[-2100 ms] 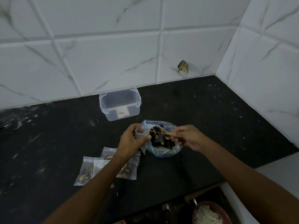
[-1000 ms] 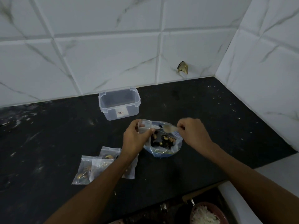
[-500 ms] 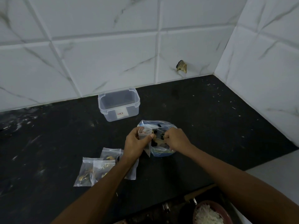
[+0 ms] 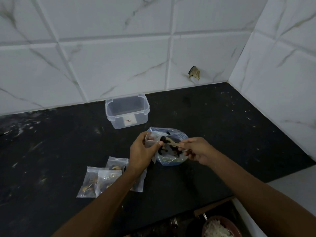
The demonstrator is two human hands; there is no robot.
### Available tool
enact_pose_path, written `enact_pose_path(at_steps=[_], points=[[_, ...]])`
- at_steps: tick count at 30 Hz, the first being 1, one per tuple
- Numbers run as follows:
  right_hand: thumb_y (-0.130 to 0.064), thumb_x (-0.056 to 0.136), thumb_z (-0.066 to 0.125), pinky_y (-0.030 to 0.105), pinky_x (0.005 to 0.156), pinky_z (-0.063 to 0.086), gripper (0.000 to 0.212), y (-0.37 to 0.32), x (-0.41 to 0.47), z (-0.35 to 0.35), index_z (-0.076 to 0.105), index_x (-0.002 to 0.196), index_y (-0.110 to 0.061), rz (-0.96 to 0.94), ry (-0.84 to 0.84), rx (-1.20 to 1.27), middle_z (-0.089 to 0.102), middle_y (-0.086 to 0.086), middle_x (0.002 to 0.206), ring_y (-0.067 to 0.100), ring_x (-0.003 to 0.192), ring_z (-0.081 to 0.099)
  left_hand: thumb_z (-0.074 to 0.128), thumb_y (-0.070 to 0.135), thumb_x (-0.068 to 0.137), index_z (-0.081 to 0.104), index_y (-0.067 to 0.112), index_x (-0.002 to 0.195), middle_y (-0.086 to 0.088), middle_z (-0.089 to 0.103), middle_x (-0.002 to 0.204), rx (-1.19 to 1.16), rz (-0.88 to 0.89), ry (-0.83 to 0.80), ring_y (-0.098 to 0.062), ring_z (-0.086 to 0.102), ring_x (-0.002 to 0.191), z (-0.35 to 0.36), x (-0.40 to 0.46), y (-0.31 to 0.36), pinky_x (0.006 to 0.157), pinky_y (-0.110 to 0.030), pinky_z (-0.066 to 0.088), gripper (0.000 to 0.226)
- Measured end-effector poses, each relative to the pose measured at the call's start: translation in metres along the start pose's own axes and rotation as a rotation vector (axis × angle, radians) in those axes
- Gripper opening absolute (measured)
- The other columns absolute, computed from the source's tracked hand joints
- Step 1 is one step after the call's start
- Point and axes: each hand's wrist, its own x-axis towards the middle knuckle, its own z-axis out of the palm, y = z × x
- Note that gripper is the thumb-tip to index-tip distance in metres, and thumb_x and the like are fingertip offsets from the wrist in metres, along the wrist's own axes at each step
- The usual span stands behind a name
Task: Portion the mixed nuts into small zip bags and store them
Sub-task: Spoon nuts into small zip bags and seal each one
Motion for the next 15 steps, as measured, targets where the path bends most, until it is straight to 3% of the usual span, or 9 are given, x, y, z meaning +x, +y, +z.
enact_pose_path(at_steps=[7,12,15], points=[[-0.007,0.095,0.056,0.02,0.048,0.044,0.015,-0.034,-0.032,-0.024,0.071,0.098,-0.006,-0.224,0.015,-0.066,0.07,0.011,0.088,0.009,0.056,0.057,0.078,0.028,0.08,0.05,0.031,0.121,0.014,0.056,0.111,0.163,0.085,0.059,0.001,0.057,0.099,0.008,0.007,0.012,0.07,-0.009,0.049,0.05],[-0.005,0.094,0.056,0.02,0.045,0.046,0.014,-0.052,-0.048,-0.017,0.07,0.094,-0.006,-0.439,0.054,-0.271,0.07,0.014,0.083,0.011,0.051,0.061,0.079,0.031,0.078,0.051,0.026,0.126,0.007,0.057,0.117,0.203,0.099,0.067,-0.007,0.057,0.107,0.018,0.01,0.011,0.087,-0.024,0.052,0.056],[-0.009,0.093,0.056,0.018,0.047,0.048,0.014,-0.051,-0.053,-0.002,0.069,0.089,-0.01,-0.668,0.163,-0.608,0.067,0.001,0.066,0.008,0.05,0.063,0.079,0.033,0.077,0.053,0.026,0.123,0.007,0.058,0.116,0.211,0.113,0.08,-0.007,0.058,0.106,0.024,0.012,0.011,0.09,-0.03,0.054,0.054]])
